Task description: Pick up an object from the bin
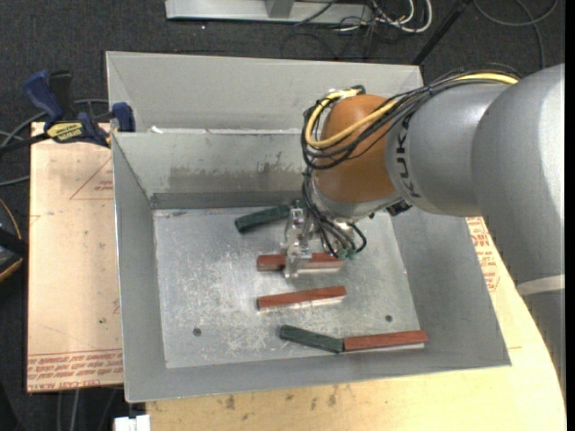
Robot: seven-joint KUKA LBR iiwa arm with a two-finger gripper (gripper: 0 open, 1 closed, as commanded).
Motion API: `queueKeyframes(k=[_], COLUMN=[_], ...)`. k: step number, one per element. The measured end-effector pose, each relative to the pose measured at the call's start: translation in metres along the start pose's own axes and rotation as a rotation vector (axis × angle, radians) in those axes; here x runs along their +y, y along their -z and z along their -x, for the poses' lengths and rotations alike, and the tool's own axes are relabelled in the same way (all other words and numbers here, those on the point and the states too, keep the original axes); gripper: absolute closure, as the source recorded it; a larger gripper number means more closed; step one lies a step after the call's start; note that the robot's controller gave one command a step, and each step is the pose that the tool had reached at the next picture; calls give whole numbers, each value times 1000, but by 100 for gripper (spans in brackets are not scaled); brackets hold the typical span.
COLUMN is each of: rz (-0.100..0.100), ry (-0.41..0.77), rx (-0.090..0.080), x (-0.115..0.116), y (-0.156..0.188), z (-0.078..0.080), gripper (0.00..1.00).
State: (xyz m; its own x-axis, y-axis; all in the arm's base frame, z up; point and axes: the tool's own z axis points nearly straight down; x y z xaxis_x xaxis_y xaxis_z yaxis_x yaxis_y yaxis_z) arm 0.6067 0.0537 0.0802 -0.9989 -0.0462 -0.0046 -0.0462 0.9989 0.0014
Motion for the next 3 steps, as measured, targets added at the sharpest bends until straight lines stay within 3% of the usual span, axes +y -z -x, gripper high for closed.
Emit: queueKeyframes(k=[1,2,3], rz=[0,0,0], ry=[175,174,171], rx=[1,2,1], x=[-73,-73,-85], y=[28,28,153], z=[44,44,26], gripper=[100,100,100])
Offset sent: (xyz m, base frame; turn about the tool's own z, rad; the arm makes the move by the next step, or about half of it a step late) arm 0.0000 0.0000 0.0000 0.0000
